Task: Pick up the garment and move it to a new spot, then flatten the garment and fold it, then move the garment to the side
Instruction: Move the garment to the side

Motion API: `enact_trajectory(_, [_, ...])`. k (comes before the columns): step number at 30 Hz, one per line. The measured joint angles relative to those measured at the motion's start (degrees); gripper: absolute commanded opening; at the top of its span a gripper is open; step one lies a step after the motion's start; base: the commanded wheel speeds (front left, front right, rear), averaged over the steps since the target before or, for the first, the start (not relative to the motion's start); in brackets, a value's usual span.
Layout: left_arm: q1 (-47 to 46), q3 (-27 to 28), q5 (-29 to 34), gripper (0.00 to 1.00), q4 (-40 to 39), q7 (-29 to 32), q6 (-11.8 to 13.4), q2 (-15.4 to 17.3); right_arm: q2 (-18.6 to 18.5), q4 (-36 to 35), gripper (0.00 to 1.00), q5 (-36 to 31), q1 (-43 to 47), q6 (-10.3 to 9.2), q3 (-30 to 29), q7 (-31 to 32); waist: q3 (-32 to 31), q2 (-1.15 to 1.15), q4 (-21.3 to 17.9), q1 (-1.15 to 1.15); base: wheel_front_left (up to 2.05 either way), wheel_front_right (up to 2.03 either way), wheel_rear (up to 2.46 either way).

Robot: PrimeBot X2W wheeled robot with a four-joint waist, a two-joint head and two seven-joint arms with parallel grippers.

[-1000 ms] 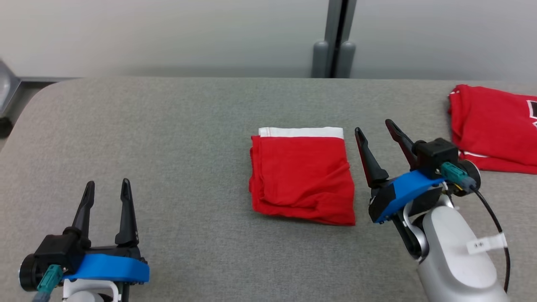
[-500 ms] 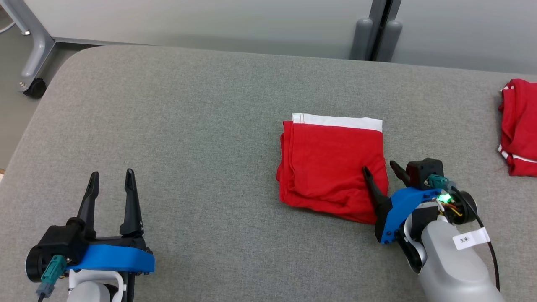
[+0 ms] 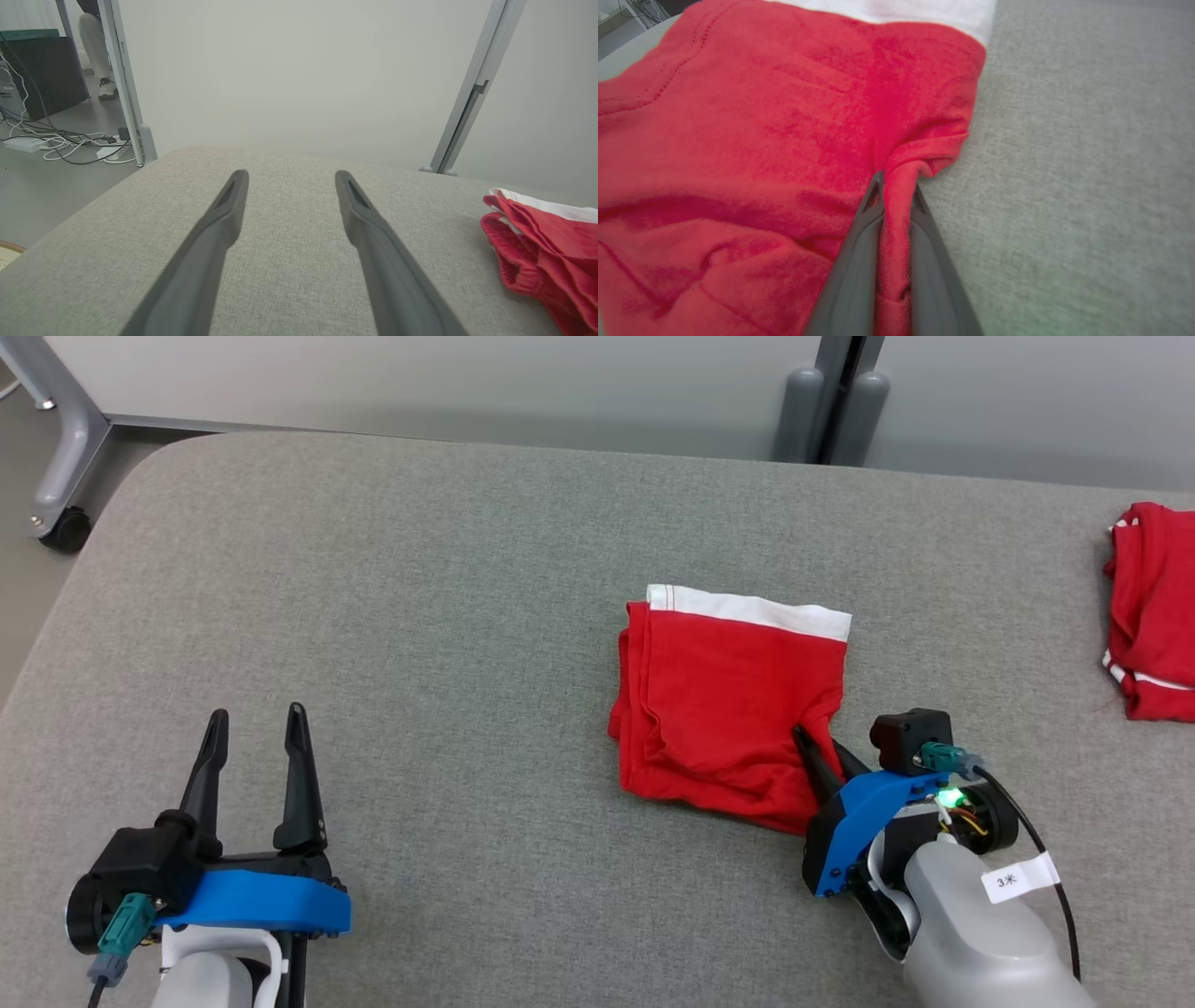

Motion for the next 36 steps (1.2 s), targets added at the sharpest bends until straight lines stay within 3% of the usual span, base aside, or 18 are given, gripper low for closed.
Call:
enact_trajectory(8, [0.2, 0.0, -0.4, 1.0, -0.2, 0.0, 0.0, 0.5, -1.1, 1.5, 0.0, -0.1, -3.0, 0.01, 1.1, -3.2, 0.5, 0.0, -3.3, -0.01, 0.0, 0.0, 0.0])
enact_trajectory(23, [-2.3, -0.1, -0.6, 1.0, -3.6, 0.0, 0.0, 2.8, -10.9, -7.5, 0.0, 0.0, -3.0, 0.0, 1.9, -4.8, 5.9, 0.0, -15.1, -0.01, 0.0, 0.0, 0.0])
enact_trajectory(28, [-3.0, 0.0, -0.7, 1.0, -4.1, 0.0, 0.0, 3.8, -12.3, -11.0, 0.0, 0.0, -2.4, 0.0, 1.0, -4.5, 8.2, 0.0, -16.8, -0.01, 0.0, 0.0, 0.0])
enact_trajectory(36, [-4.0, -1.0, -1.2, 1.0, -4.4, 0.0, 0.0, 4.6, -14.2, -16.0, 0.0, -1.1, -6.5, 0.01, 2.1, -1.9, 10.1, 0.0, -16.5, -0.01, 0.0, 0.0, 0.0])
